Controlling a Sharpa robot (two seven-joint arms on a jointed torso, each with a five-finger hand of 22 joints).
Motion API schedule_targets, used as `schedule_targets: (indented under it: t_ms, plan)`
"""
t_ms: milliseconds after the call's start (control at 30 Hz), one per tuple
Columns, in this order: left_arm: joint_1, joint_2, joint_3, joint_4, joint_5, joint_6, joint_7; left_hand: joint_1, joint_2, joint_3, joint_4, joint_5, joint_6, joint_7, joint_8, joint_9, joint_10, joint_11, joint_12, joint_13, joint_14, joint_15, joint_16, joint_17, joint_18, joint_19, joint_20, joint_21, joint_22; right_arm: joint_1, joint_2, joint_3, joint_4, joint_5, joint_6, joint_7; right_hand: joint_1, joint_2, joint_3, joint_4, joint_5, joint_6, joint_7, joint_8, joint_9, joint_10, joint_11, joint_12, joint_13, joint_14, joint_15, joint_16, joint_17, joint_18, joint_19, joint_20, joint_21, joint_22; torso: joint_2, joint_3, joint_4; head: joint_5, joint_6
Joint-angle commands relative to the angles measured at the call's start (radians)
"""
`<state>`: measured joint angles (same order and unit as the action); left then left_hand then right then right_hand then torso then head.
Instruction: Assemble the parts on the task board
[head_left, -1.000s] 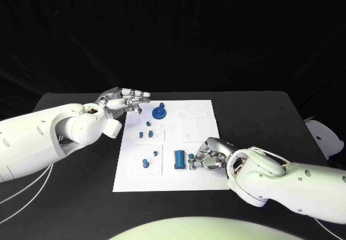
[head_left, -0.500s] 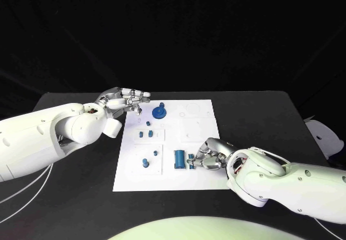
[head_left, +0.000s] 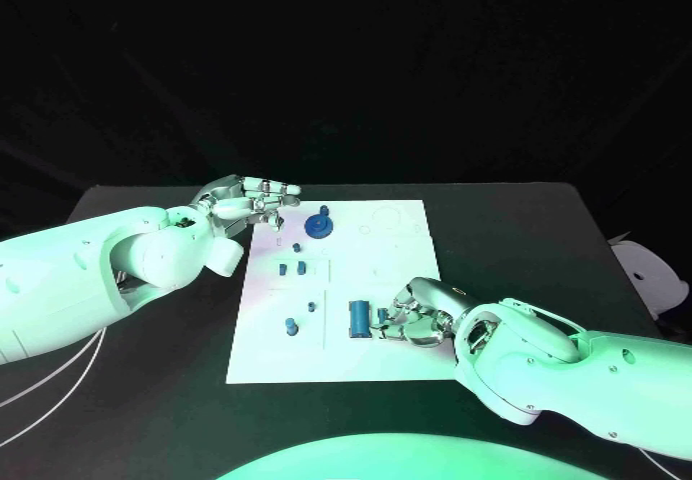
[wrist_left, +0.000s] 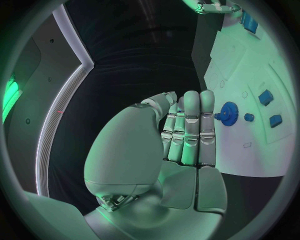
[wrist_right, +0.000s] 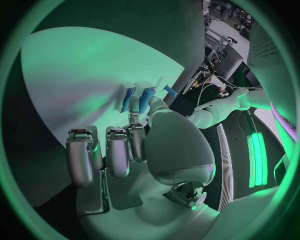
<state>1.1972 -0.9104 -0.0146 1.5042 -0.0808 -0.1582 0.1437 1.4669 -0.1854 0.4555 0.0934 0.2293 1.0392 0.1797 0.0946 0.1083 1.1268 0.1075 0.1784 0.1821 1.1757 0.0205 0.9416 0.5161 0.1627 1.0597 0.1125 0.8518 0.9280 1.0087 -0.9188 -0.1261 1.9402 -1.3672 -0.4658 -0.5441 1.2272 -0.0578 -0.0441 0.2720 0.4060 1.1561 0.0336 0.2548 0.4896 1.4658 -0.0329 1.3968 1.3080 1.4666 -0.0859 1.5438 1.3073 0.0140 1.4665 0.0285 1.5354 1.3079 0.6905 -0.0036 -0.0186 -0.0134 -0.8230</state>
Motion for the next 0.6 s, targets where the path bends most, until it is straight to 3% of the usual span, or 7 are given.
schedule_targets:
  t_ms: [33, 233, 333, 467, 600]
  plan:
    - [0.001, 0.002, 0.001, 0.002, 0.001, 0.018, 0.004, -0.001, 0.009, -0.003, -0.001, -0.001, -0.001, 0.002, 0.006, -0.002, -0.006, 0.001, 0.003, 0.002, -0.003, 0.006, 0.004, -0.002, 0.012, 0.003, 0.004, -0.002, -0.001, -0.001, 0.0, 0.0, 0.003, -0.041, -0.005, 0.034, 0.018, 0.001, -0.003, -0.005, -0.01, 0.003, -0.002, 0.005, 0.003, 0.035, -0.005, 0.006, 0.141, 0.094, -0.007, 0.005, 0.218, -0.006, 0.089, -0.007, 0.0, 0.253, 0.0, -0.0009, 0.0012, -0.001, 0.002]
    - [0.001, 0.002, 0.001, 0.002, 0.001, 0.014, 0.008, -0.001, 0.009, -0.003, -0.001, -0.001, -0.001, 0.002, 0.006, -0.002, -0.006, 0.001, 0.003, 0.002, -0.003, 0.006, 0.004, -0.002, 0.012, 0.003, 0.004, -0.002, -0.001, -0.001, -0.001, 0.0, 0.003, -0.044, -0.032, 0.043, 0.024, 0.001, -0.008, -0.004, -0.016, -0.002, 0.0, 0.003, 0.003, 0.034, -0.004, 0.004, 0.14, 0.094, -0.007, 0.004, 0.215, -0.005, 0.087, -0.008, -0.004, 0.251, -0.003, -0.0008, 0.0006, 0.001, 0.008]
    - [0.001, 0.003, 0.0, 0.002, 0.001, 0.01, 0.014, -0.002, 0.01, -0.004, -0.001, -0.001, -0.002, 0.003, 0.007, -0.002, -0.007, 0.001, 0.005, 0.002, -0.003, 0.007, 0.004, -0.003, 0.012, 0.002, 0.004, -0.004, -0.002, 0.0, -0.005, 0.001, 0.001, -0.013, -0.062, 0.073, 0.031, 0.008, -0.009, -0.001, -0.007, -0.011, 0.003, -0.002, 0.002, 0.033, -0.001, 0.001, 0.138, 0.093, -0.006, 0.003, 0.212, -0.004, 0.084, -0.007, -0.011, 0.249, -0.006, -0.0009, -0.001, 0.003, 0.019]
    - [-0.001, 0.007, -0.002, -0.002, 0.012, -0.004, 0.031, -0.004, 0.01, -0.004, 0.0, -0.001, -0.002, 0.003, 0.007, -0.002, -0.008, 0.001, 0.006, 0.002, -0.003, 0.007, 0.005, -0.003, 0.012, 0.003, 0.004, -0.004, -0.002, 0.017, -0.012, 0.002, -0.027, 0.159, -0.119, 0.24, 0.049, 0.013, -0.015, 0.002, 0.012, -0.051, 0.021, -0.03, -0.008, 0.011, 0.012, -0.041, 0.109, 0.082, 0.004, -0.02, 0.168, 0.01, 0.057, -0.001, -0.072, 0.231, -0.019, -0.0072, -0.0023, -0.003, 0.037]
    - [-0.004, 0.015, -0.007, -0.008, 0.027, -0.028, 0.051, -0.006, 0.011, -0.005, 0.002, -0.002, -0.002, 0.003, 0.007, -0.003, -0.008, 0.002, 0.007, 0.002, -0.004, 0.007, 0.005, -0.004, 0.012, 0.002, 0.004, -0.006, -0.003, 0.046, -0.009, 0.002, -0.078, 0.373, -0.129, 0.438, 0.1, 0.025, -0.01, -0.013, 0.013, -0.087, 0.041, -0.062, -0.022, -0.048, 0.031, -0.152, 0.035, 0.056, 0.019, -0.077, 0.067, 0.038, -0.005, 0.012, -0.21, 0.19, -0.035, -0.0129, -0.0027, -0.005, 0.058]
